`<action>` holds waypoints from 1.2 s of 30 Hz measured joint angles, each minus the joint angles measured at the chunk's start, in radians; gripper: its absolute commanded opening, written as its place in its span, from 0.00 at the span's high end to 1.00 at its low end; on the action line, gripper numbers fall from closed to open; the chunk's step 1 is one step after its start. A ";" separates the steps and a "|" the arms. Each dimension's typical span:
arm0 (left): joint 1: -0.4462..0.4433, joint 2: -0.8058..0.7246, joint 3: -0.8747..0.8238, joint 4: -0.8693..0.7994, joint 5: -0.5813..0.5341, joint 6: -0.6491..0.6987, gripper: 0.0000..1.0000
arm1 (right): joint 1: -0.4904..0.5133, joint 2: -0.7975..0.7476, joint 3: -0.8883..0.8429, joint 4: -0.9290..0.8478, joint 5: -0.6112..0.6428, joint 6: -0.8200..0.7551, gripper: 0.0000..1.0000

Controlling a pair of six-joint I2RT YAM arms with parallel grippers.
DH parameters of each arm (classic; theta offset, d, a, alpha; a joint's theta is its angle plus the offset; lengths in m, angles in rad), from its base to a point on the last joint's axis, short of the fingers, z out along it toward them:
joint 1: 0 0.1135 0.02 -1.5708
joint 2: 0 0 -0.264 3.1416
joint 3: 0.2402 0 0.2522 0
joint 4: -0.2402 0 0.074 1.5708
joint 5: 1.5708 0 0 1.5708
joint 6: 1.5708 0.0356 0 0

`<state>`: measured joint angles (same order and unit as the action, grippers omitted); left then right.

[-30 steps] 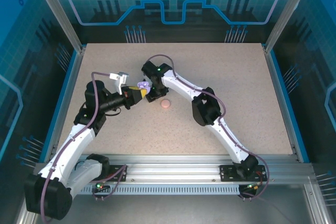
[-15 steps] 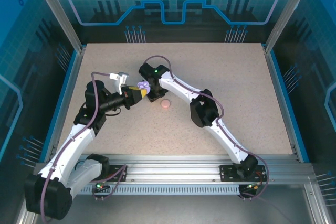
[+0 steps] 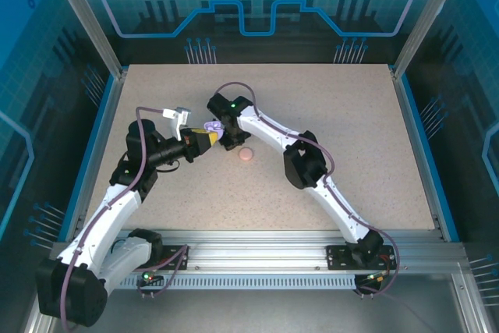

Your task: Insert wireless bluetooth earbuds into charging case

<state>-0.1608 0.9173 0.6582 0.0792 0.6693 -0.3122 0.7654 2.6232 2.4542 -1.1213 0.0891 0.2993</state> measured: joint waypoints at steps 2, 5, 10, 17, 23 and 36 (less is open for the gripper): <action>0.000 0.000 0.000 0.000 0.000 0.000 0.90 | -0.014 -0.028 -0.045 0.012 -0.021 0.007 0.83; 0.000 0.000 0.000 0.000 0.000 0.000 0.90 | -0.041 -0.075 -0.104 0.031 -0.052 0.014 0.83; 0.000 0.000 0.000 0.000 0.000 0.000 0.90 | -0.090 -0.179 -0.199 0.082 -0.098 0.026 0.83; 0.000 0.000 0.000 0.001 0.000 -0.002 0.90 | -0.145 -0.352 -0.383 0.146 -0.113 0.041 0.83; 0.000 0.006 -0.009 0.018 0.001 -0.004 0.90 | -0.179 -0.539 -0.694 0.217 -0.093 0.045 0.83; -0.064 0.092 -0.012 0.065 -0.003 -0.008 0.90 | -0.187 -0.811 -1.193 0.309 -0.031 0.067 0.84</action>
<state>-0.2253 1.0096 0.6460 0.1444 0.6666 -0.3199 0.5781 1.8122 1.2613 -0.8120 0.0578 0.3664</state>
